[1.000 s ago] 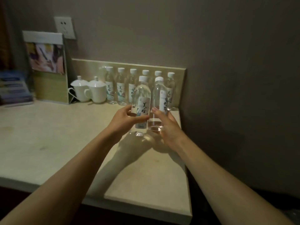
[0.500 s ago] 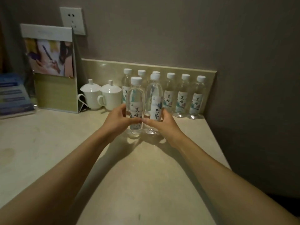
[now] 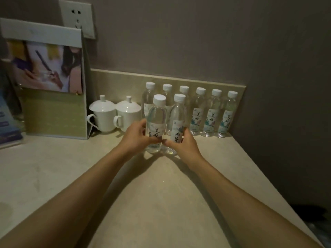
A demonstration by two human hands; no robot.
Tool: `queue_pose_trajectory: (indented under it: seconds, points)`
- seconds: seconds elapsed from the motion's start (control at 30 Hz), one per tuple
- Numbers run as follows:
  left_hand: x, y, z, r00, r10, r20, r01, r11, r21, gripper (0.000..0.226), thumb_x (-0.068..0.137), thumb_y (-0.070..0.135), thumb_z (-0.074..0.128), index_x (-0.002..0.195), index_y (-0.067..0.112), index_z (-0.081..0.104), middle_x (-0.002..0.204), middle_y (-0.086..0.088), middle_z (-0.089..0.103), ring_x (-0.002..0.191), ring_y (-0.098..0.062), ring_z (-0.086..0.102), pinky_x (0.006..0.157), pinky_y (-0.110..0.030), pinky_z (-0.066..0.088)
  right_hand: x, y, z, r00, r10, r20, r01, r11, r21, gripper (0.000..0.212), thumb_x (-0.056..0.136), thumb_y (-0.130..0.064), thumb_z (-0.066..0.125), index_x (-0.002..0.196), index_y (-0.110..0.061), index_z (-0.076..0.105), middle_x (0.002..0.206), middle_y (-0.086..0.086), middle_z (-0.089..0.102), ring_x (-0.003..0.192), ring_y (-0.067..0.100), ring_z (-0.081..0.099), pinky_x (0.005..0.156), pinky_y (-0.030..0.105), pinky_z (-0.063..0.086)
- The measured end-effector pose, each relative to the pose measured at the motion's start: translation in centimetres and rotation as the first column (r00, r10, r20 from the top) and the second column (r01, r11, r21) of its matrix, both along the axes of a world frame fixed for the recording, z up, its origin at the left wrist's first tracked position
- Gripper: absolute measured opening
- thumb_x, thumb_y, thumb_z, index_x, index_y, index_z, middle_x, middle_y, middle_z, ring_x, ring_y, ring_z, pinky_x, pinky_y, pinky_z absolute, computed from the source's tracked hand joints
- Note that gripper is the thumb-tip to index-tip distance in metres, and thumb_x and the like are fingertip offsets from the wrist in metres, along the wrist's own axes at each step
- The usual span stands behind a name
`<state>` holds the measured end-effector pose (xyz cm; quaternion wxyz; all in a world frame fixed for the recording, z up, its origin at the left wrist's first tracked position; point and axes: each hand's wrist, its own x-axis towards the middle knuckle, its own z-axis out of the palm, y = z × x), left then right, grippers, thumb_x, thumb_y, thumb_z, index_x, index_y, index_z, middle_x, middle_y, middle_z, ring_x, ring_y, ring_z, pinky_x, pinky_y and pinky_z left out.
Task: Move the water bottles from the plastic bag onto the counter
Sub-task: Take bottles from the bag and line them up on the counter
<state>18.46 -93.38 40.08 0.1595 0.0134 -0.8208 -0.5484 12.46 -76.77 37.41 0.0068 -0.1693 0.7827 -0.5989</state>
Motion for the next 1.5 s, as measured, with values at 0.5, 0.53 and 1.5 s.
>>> queue_pose_trajectory:
  seconds: [0.5, 0.53, 1.5]
  points:
    - [-3.7, 1.4, -1.7, 0.976, 0.196, -0.093, -0.199, 0.979, -0.03, 0.049, 0.082, 0.02, 0.078, 0.127, 0.024, 0.058, 0.119, 0.002, 0.056, 0.104, -0.014, 0.061, 0.094, -0.035, 0.056, -2.9, 0.2, -0.2, 0.994, -0.097, -0.049, 0.104, 0.983, 0.153, 0.064, 0.075, -0.034, 0.081, 0.127, -0.019, 0.048, 0.125, 0.003, 0.059, 0.107, 0.016, 0.06, 0.083, 0.026, 0.05]
    - [-3.8, 1.3, -1.8, 0.974, 0.203, -0.104, -0.206, 0.978, -0.024, 0.049, 0.082, 0.02, 0.077, 0.127, 0.025, 0.058, 0.119, 0.003, 0.058, 0.105, -0.013, 0.06, 0.094, -0.035, 0.055, -3.0, 0.2, -0.3, 0.993, -0.103, -0.051, 0.11, 0.981, 0.162, 0.062, 0.075, -0.033, 0.08, 0.125, -0.02, 0.047, 0.123, 0.002, 0.06, 0.106, 0.015, 0.061, 0.081, 0.026, 0.05]
    - [-5.6, 0.9, -2.6, 0.899, 0.362, -0.248, -0.408, 0.897, -0.169, 0.048, 0.081, 0.025, 0.079, 0.121, 0.015, 0.055, 0.111, 0.0, 0.056, 0.106, -0.019, 0.058, 0.091, -0.036, 0.053, -4.0, -2.6, 0.8, 0.945, -0.295, -0.138, 0.326, 0.87, 0.369, 0.068, 0.081, -0.045, 0.073, 0.13, -0.012, 0.04, 0.134, 0.007, 0.053, 0.122, 0.029, 0.052, 0.095, 0.05, 0.05]
